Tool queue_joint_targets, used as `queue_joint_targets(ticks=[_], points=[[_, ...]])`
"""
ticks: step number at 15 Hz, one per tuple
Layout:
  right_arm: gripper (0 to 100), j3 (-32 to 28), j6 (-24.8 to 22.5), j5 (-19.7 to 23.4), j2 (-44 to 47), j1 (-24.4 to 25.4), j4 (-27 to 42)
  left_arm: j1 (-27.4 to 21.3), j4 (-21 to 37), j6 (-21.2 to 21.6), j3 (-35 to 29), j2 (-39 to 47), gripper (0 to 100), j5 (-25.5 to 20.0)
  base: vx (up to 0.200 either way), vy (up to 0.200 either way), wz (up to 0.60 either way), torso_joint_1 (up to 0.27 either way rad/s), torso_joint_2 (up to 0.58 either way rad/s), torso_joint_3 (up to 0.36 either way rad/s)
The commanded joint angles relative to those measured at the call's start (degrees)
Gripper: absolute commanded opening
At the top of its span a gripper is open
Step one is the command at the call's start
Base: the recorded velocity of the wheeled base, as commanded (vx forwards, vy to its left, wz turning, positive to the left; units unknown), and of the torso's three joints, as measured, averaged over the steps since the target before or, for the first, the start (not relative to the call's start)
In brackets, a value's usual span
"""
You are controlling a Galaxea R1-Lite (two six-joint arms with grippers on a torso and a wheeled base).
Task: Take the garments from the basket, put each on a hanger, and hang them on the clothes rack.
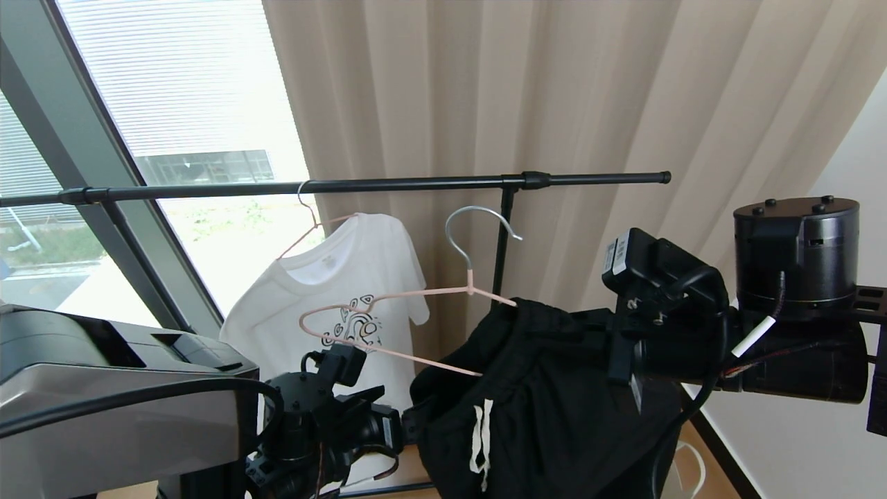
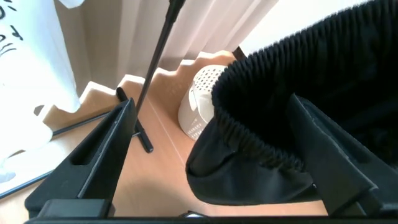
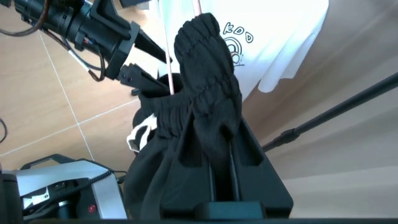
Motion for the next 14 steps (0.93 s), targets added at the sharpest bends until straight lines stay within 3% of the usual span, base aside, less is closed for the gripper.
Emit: queue_joint_targets(ticks=[1,4,5,10,14], points=[[0,0.16,-0.01,-0.01,-0.02,0.07,-0.06,-1.19,-0.03,0.04,0.25,1.16,100,0.0,0.0,0.0,0.0,0.0,0.0,0.0],[0,0.07,-0.01,-0.01,-0.02,0.07,-0.15,-2.24,-0.03,0.48,0.87,1.6,100,0.27,0.0,0.0,0.0,0.0,0.0,0.0],[0,-0.02,0.08,-0.01,-0.02,0.07,-0.15,-2.24,-0.03,1.18,1.04,1.78,0,0.53,0.0,0.0,0.0,0.0,0.0,0.0],[0,0.16,0.96,-0.1,0.16,-0.28,-1.64,-2.15,-0.03,2.67,1.84,1.95,0,0.71,0.0,0.0,0.0,0.0,0.0,0.0],[0,0.16,1.05,-0.01,1.04,-3.54,-1.73,-0.84,-0.03,2.76,1.92,-0.42,0,1.5,0.0,0.0,0.0,0.0,0.0,0.0]])
